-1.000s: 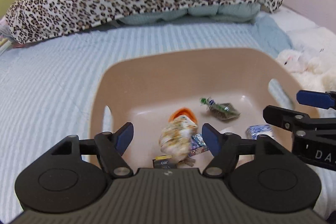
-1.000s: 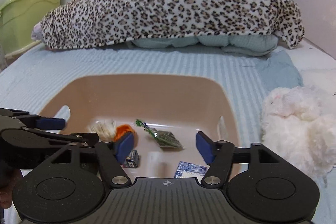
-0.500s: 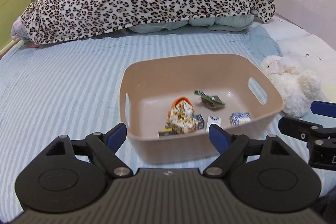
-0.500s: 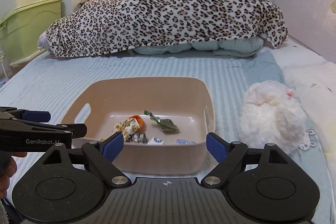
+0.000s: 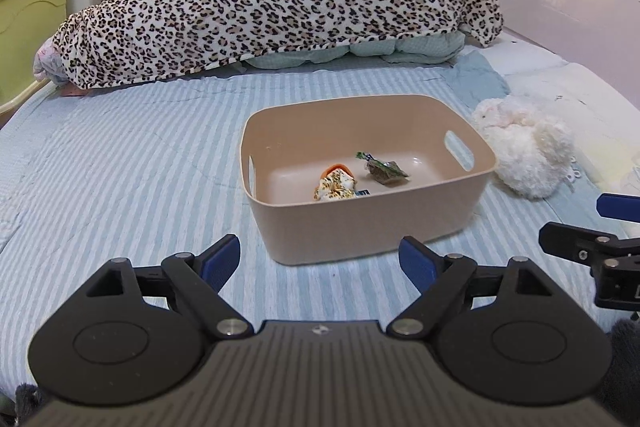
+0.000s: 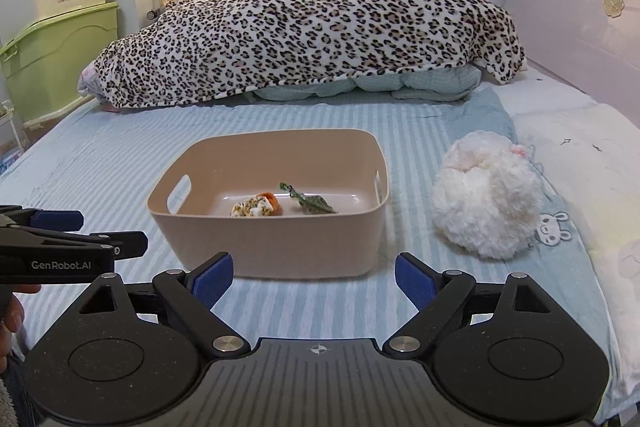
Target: Organize objects
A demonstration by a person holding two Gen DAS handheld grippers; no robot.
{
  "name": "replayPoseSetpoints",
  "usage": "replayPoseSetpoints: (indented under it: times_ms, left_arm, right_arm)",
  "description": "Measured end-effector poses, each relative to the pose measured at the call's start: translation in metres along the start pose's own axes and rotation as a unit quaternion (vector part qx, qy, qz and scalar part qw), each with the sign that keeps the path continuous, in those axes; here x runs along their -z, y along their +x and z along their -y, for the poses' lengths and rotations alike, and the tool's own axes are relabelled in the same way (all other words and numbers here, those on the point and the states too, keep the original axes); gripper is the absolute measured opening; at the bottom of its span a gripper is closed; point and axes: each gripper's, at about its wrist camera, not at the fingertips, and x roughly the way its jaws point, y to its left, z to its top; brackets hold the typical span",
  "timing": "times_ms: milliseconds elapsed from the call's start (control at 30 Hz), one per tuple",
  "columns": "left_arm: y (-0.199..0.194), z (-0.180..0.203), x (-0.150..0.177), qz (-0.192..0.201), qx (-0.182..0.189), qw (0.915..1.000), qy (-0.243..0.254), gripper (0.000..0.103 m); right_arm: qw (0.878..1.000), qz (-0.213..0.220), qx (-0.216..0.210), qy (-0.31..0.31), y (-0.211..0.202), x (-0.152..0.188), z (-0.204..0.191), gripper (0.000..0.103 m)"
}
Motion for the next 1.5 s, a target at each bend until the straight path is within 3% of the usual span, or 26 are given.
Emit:
replayPoseSetpoints:
  times_ms: [733, 1500]
  left_arm:
    - [-0.067, -0.004, 0.052, 0.022, 0.005, 0.9996, -0.019, 0.087]
    - [-0.108, 0.016, 0.074, 0.022, 0.019, 0.9995, -0.011, 0.087]
  right_arm:
    - [1.000, 0.012, 0.013, -0.008, -0.058, 0.044, -0.017, 0.090]
    - [1.000, 0.019, 0.003, 0.018, -0.095, 0.068, -0.006, 0.090]
